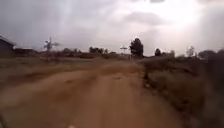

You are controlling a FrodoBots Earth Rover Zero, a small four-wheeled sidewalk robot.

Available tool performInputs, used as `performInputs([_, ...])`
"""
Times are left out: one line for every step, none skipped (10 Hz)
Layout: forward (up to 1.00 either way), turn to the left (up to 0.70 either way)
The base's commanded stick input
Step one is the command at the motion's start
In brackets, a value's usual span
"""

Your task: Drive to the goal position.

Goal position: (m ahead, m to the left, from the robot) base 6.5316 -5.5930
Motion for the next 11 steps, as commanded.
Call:
performInputs([0.50, 0.00])
performInputs([0.50, 0.00])
performInputs([0.50, 0.00])
performInputs([0.50, 0.00])
performInputs([0.50, 0.00])
performInputs([0.50, 0.00])
performInputs([0.50, 0.00])
performInputs([0.50, 0.00])
performInputs([0.50, 0.00])
performInputs([0.50, 0.00])
performInputs([0.50, 0.00])
